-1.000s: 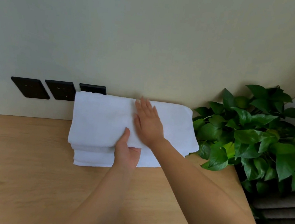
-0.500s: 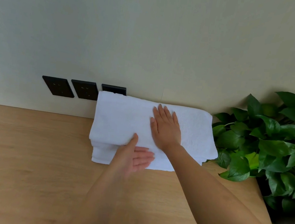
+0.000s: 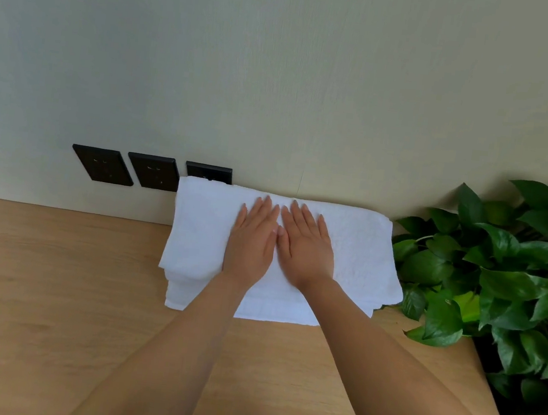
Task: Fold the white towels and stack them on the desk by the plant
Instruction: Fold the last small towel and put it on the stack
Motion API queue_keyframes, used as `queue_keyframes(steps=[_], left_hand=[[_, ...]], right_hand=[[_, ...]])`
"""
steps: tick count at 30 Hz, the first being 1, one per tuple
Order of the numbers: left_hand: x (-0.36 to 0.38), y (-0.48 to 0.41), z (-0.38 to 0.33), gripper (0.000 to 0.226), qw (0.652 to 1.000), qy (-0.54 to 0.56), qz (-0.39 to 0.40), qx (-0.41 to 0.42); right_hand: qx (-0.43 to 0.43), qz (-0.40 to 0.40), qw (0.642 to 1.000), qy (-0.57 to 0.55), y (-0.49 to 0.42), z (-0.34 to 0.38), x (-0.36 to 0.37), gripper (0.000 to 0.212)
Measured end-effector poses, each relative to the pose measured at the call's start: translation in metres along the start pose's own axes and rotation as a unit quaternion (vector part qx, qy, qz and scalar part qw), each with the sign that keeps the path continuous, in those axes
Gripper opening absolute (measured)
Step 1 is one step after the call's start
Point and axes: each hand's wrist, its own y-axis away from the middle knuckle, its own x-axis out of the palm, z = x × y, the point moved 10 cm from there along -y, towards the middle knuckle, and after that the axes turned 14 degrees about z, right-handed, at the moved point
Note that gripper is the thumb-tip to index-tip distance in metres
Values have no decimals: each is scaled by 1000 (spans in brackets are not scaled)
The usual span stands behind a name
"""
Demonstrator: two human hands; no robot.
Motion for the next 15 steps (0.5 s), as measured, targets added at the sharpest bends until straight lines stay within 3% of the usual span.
queue_keyframes(steps=[9, 15], left_hand=[[4, -11, 13, 71, 989, -137, 55, -29], [-14, -10, 32, 69, 947, -295, 87, -96]], right_hand=[[3, 0, 1000, -1, -3, 2, -1, 78], [4, 7, 1000, 14, -1, -9, -1, 75]])
